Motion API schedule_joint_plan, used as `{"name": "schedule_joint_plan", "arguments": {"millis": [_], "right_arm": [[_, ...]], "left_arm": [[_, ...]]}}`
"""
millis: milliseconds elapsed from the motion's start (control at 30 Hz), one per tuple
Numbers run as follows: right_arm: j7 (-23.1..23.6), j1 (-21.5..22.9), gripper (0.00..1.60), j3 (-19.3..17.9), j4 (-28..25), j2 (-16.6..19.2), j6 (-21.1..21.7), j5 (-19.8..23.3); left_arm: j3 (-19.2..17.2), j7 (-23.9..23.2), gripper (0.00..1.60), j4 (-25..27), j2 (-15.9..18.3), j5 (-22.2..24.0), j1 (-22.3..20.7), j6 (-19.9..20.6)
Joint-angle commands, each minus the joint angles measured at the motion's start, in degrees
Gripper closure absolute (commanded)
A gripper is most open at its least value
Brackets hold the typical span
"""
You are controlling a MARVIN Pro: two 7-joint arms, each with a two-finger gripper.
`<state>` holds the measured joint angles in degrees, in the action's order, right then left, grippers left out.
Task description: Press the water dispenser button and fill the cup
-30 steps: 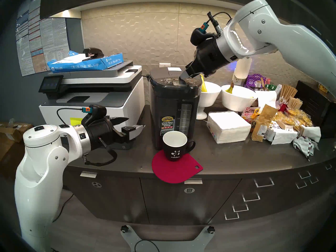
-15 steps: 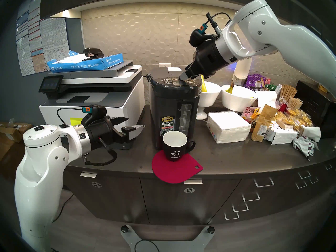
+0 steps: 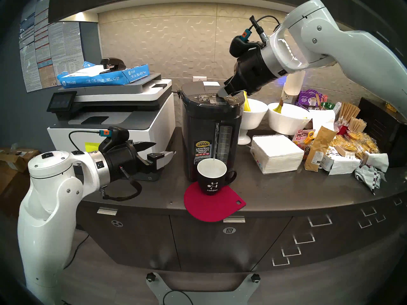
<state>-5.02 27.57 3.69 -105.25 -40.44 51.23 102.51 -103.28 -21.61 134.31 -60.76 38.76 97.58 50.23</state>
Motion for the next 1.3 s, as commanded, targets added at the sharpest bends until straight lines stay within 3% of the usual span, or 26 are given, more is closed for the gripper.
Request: {"name": "schedule_joint_plan", "arguments": {"millis": [0,1267], "right_arm": [[0.7,-2.2,1.6,2.0,-0.7,-0.9,0.6,-0.1],[2.8,-1.8,1.6,2.2,0.4,-1.2,2.0,-1.7]], "left_arm": [[0.0,0.0,0.0,0.6,0.0,0.0,0.0,0.0],[0.0,0.0,0.0,0.6,0.0,0.0,0.0,0.0]]}}
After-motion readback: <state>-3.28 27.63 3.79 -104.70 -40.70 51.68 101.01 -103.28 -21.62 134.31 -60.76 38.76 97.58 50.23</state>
